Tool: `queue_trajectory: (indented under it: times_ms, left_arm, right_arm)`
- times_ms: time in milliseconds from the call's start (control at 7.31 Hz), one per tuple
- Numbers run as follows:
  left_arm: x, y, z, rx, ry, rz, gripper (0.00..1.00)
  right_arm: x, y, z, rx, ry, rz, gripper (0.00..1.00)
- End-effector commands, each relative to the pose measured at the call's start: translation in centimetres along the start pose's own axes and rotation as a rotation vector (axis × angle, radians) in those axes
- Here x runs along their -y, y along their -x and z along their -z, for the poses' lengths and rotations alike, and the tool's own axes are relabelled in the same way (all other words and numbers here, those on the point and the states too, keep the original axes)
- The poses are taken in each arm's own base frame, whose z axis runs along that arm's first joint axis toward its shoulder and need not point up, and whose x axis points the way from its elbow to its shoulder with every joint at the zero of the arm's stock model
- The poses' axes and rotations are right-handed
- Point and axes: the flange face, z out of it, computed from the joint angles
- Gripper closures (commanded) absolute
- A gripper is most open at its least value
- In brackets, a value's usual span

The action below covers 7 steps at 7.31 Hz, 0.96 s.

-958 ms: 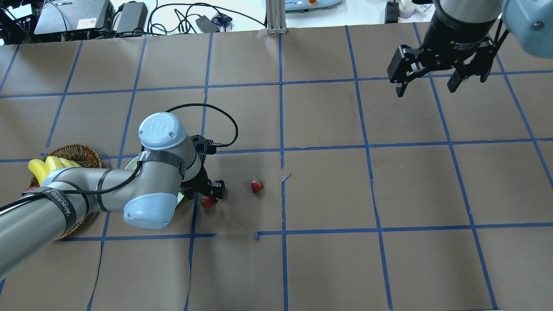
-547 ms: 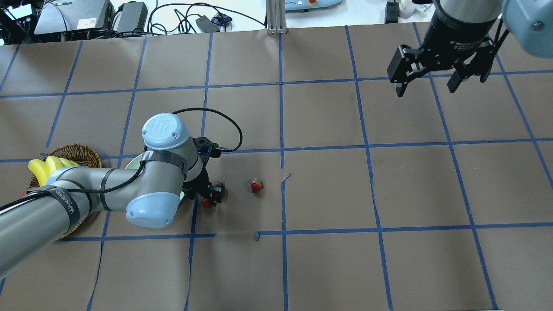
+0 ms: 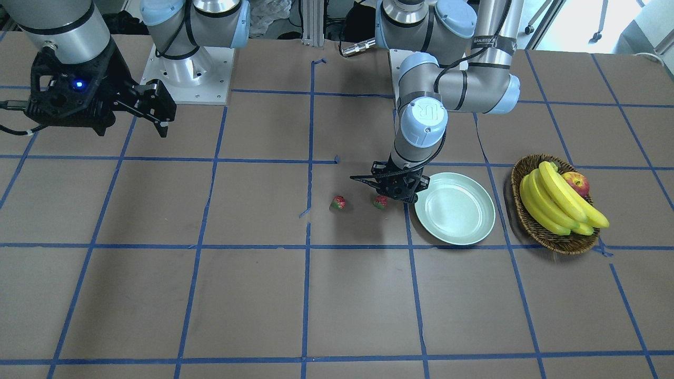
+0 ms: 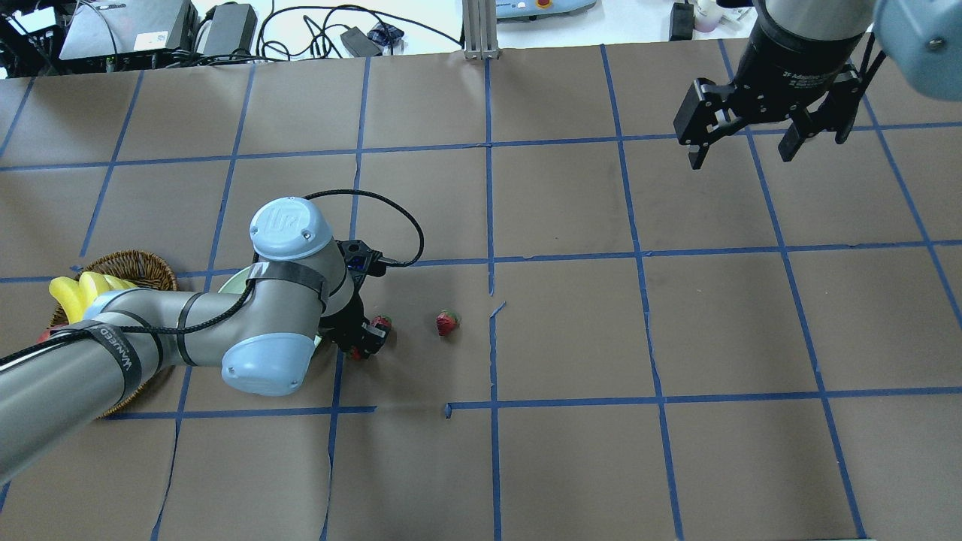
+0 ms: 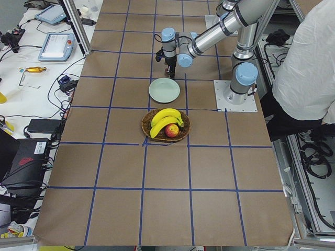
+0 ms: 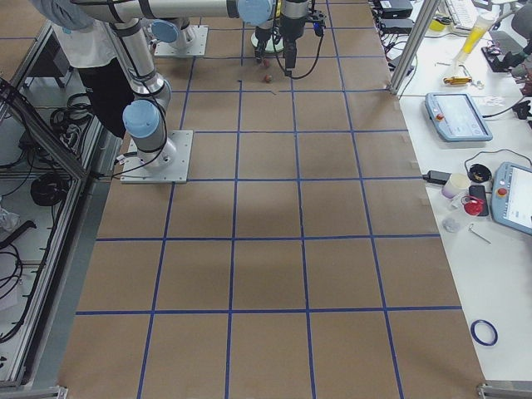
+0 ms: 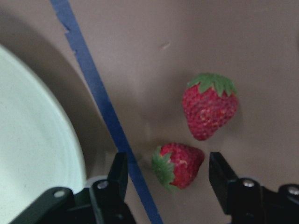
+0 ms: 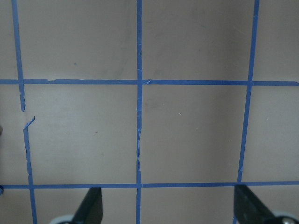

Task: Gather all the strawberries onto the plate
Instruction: 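Lift the strawberry over the plate and open the left gripper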

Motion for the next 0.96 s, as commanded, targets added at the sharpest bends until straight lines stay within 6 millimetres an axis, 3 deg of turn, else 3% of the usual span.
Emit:
queue_trajectory:
  times_ms: [0,137,274,411,547,684,821]
  left_arm:
    - [1.7,0.7,3.2,0.02,-0.051,-0.003,1.0]
    - [2.5,1.6,5.7,0.02,-0.034,0.005,1.0]
    - [3.7,3.7,8.3,0.015,-0.019,0.019,1.0]
    - [3.8,7.0,9.1,0.011,-0.016,0.021,1.0]
    - [2.8,11.1,7.9,-0.007,0.009,0.022,1.0]
    - [1.8,13.4,6.4,-0.033,0.031,0.051,0.93]
    - [1.4,13.8,5.3,-0.044,0.049,0.053,0.32]
  right_arm:
    - [0.1,0.0,0.0,0.0,-0.003,0.0,0.0]
    - [0.1,0.0,0.0,0.0,-0.003,0.0,0.0]
    - [0.1,0.0,0.0,0.0,-0.003,-0.002,0.0]
    - [0.0,0.1,0.0,0.0,-0.001,0.0,0.0]
    - [0.0,0.1,0.0,0.0,-0.001,-0.002,0.0]
    - [0.0,0.1,0.0,0.0,-0.001,-0.002,0.0]
    - [0.1,0.1,0.1,0.0,-0.003,0.003,0.0]
